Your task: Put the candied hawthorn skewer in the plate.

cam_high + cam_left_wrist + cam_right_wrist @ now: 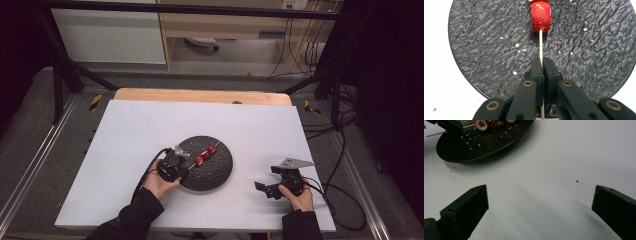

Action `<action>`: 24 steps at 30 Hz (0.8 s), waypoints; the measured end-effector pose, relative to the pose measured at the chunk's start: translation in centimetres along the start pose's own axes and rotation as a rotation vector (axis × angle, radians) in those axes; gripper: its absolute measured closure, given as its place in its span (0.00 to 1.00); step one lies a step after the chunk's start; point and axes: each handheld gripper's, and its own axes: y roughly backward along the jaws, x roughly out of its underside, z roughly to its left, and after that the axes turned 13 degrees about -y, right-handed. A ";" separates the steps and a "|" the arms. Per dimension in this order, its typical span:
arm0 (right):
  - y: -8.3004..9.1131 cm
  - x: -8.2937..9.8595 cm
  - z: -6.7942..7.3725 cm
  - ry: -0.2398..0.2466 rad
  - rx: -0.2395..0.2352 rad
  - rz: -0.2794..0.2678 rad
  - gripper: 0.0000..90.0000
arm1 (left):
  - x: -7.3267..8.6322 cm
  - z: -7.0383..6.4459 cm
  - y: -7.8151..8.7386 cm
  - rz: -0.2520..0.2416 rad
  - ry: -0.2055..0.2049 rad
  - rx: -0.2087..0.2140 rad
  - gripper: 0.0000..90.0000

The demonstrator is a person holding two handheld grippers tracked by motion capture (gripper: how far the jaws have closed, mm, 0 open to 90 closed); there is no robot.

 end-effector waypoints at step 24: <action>0.0 0.0 0.0 -0.005 0.010 0.001 0.01 | 4.9 2.5 5.3 -0.147 -0.033 -0.017 0.26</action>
